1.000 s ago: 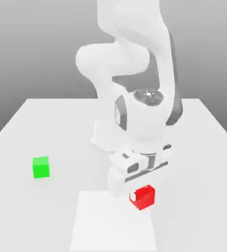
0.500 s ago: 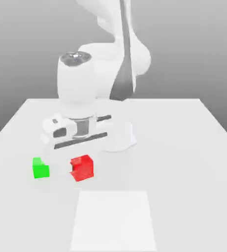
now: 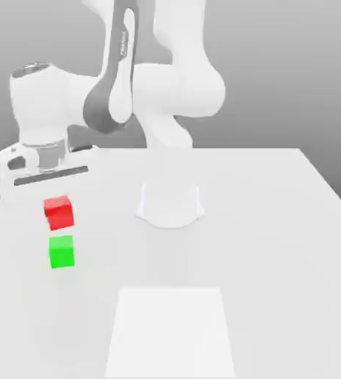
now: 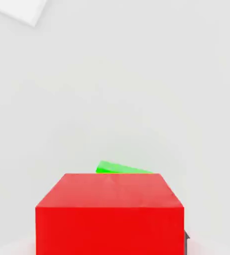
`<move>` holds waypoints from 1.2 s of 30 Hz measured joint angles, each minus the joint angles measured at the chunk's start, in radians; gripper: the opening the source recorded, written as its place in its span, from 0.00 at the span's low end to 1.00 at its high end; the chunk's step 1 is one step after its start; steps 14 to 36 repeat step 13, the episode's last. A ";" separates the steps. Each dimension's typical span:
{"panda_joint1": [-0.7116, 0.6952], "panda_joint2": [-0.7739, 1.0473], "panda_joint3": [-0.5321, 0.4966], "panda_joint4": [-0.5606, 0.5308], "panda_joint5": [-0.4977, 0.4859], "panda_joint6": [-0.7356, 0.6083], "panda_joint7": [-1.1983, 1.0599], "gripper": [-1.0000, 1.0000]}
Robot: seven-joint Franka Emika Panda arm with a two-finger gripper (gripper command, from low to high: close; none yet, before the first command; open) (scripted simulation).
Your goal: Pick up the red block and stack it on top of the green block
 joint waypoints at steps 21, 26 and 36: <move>0.165 0.186 -0.093 0.000 0.237 0.161 -0.158 0.00; 0.165 0.186 -0.093 0.000 0.237 0.161 -0.158 0.00; 0.165 0.186 -0.093 0.000 0.237 0.161 -0.158 0.00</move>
